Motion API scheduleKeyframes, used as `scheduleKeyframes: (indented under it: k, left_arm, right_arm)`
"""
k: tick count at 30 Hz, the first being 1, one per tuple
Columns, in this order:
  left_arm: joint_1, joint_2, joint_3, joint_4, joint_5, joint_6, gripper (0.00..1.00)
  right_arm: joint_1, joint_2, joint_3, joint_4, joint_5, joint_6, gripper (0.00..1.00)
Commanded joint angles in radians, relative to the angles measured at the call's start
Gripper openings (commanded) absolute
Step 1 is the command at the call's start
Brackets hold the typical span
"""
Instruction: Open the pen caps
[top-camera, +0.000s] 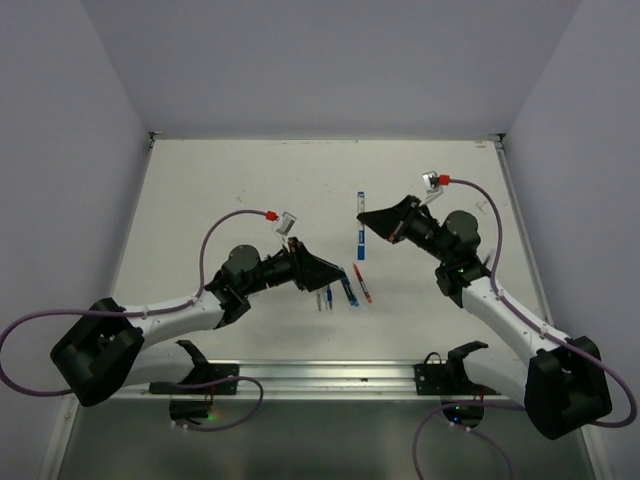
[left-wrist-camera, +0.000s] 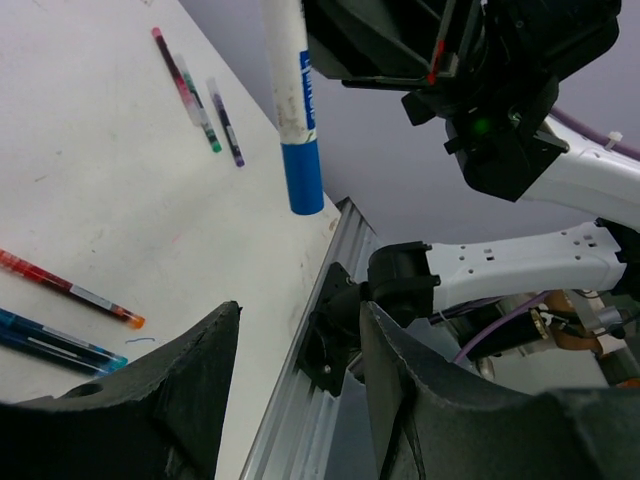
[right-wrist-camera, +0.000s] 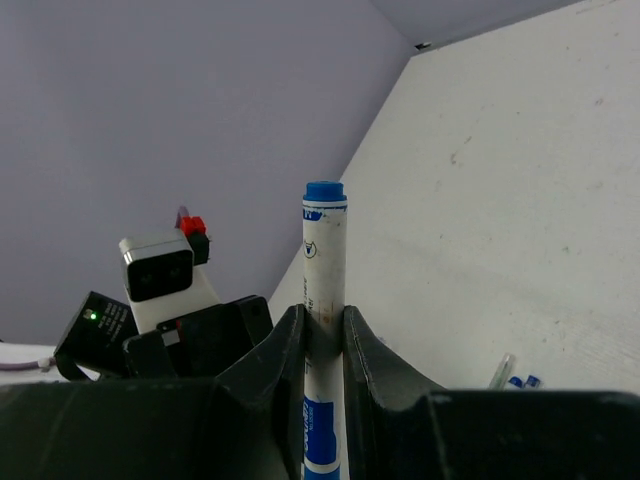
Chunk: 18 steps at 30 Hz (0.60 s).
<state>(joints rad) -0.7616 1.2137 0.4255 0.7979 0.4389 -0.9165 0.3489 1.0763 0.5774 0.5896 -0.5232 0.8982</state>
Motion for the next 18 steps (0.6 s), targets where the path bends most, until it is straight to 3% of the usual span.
scheduleKeyframes:
  k: [1,18]
  left_arm:
    - [-0.027,0.032,0.035,0.121,-0.014,-0.024,0.55]
    - [-0.056,0.15,0.148,0.172,-0.023,-0.021,0.55]
  right_arm:
    - [0.007,-0.01,-0.024,-0.007,-0.012,0.015,0.0]
    - [0.024,-0.061,-0.06,0.015,-0.031,0.065,0.0]
